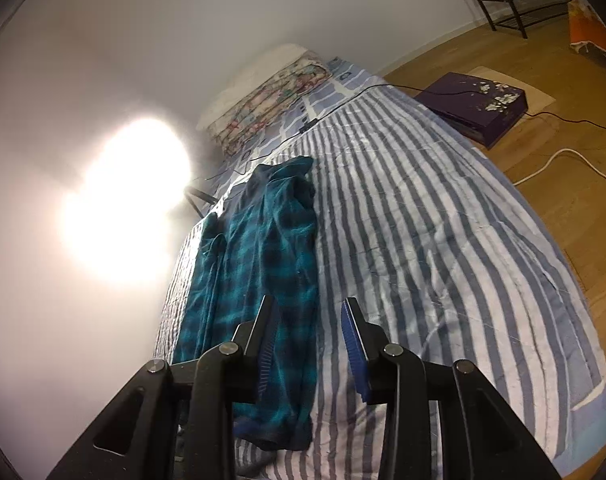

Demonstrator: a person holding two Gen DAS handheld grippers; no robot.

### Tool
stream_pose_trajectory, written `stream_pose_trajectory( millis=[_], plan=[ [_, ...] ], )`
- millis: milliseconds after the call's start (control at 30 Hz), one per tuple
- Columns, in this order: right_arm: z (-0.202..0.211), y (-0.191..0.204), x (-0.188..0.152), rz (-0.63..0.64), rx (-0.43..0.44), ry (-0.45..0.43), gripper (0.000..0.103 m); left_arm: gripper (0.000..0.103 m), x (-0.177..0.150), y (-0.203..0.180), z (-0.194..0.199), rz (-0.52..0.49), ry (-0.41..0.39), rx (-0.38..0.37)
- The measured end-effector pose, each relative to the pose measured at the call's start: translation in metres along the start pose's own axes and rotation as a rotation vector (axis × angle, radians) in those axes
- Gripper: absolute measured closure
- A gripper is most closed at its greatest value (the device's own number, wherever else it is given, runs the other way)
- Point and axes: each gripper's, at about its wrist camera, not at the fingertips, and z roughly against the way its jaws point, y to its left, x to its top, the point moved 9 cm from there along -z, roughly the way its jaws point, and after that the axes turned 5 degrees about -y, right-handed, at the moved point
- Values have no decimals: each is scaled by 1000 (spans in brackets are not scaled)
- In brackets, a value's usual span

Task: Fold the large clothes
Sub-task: 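Grasp the hem end of the narrow folded shirt with the left tool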

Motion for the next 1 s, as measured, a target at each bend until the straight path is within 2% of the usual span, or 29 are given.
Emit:
stream_pose_trajectory(
  millis=[100,200,233,267,300,367,467,533,600,667,800,900,1000],
  plan=[
    [-5,4,2,-10,35,7,66,48,-10,0,-21,-21,52,44],
    [-12,8,7,-21,68,10,66,48,-14,3,-32,-42,45,73],
    [-16,9,9,-27,78,12,65,51,-13,4,-33,-53,34,78],
    [-21,10,11,-31,85,16,65,67,-11,6,-33,-53,21,80],
    [-26,11,12,-34,90,20,64,78,-9,9,-32,-34,19,68],
    [-40,14,16,-30,91,35,64,87,-5,16,-25,79,26,-9],
    [-70,19,20,-13,77,66,63,89,0,32,-6,227,-4,-107],
    [-94,22,24,-10,68,84,61,90,5,39,11,289,-41,-141],
    [-119,23,30,-14,51,86,45,90,12,46,29,339,-85,-167],
    [-152,21,38,-39,41,89,41,90,16,52,43,369,-120,-185],
    [-214,10,45,-93,18,132,41,90,16,60,55,434,-146,-220],
    [-253,5,56,-41,-33,148,41,91,13,67,60,467,-153,-244],
    [-285,4,72,-51,-6,123,41,91,11,74,62,484,-153,-259]
  ],
)
